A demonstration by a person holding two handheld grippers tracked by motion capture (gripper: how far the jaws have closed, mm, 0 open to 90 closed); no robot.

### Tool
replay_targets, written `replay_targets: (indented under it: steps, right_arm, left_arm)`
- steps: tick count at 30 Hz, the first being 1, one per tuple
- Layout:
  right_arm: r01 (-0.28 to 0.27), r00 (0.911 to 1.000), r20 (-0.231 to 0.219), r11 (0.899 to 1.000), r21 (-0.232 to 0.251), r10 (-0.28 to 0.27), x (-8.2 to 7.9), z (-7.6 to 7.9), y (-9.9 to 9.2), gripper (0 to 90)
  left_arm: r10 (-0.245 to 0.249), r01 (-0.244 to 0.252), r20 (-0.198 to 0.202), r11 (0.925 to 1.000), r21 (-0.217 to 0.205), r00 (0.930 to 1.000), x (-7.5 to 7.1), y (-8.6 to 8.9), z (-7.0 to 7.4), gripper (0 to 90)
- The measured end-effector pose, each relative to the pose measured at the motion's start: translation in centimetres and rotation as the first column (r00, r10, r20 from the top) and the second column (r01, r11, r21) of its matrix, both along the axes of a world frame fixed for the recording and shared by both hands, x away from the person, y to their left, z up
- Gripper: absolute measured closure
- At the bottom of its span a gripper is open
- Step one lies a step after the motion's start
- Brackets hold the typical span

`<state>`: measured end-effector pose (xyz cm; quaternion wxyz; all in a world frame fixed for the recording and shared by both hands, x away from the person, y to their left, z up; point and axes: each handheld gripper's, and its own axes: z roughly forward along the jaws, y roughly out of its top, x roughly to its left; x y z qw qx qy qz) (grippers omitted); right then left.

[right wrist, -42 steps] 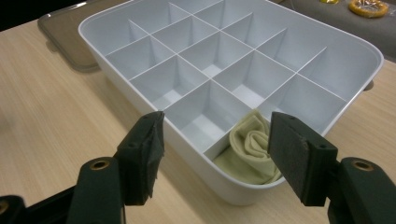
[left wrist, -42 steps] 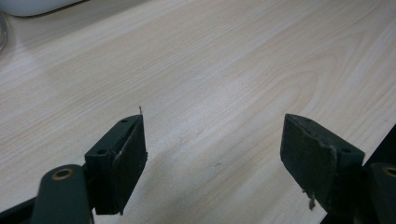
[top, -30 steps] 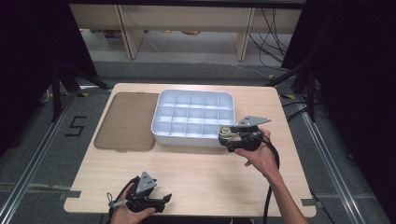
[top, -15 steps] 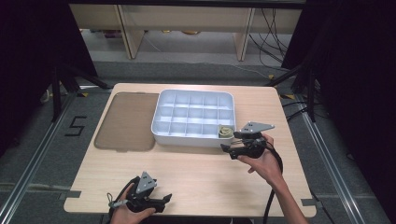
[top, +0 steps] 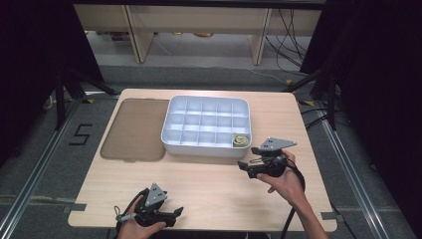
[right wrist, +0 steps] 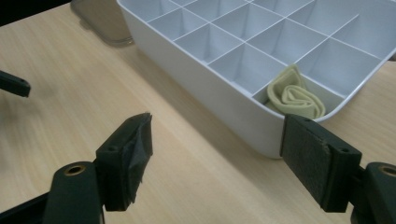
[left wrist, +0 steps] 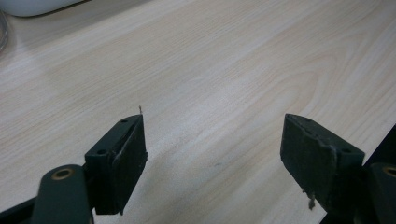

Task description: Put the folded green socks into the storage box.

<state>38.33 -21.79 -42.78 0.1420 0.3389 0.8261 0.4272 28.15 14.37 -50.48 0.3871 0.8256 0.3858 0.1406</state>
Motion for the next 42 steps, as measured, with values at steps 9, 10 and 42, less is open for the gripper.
replay_targets:
  steps: [9,10,42]
  right_arm:
    - [-0.007,0.9999,-0.014,1.000,0.008,0.007,-1.4,-0.4,0.2,25.7]
    - [-0.007,0.9999,-0.014,1.000,0.008,0.007,-1.4,-0.4,0.2,25.7]
    - [-0.035,0.9990,-0.027,0.999,-0.007,0.035,-5.1,-3.4,-0.6,22.5]
  left_arm:
    - [0.003,-0.003,0.001,1.0000,0.001,1.0000,0.0,0.0,0.0,22.2]
    - [0.003,-0.003,0.001,1.0000,0.001,1.0000,0.0,0.0,0.0,22.2]
    - [0.009,-0.009,-0.004,1.0000,0.003,0.9999,0.0,0.0,-0.1,22.2]
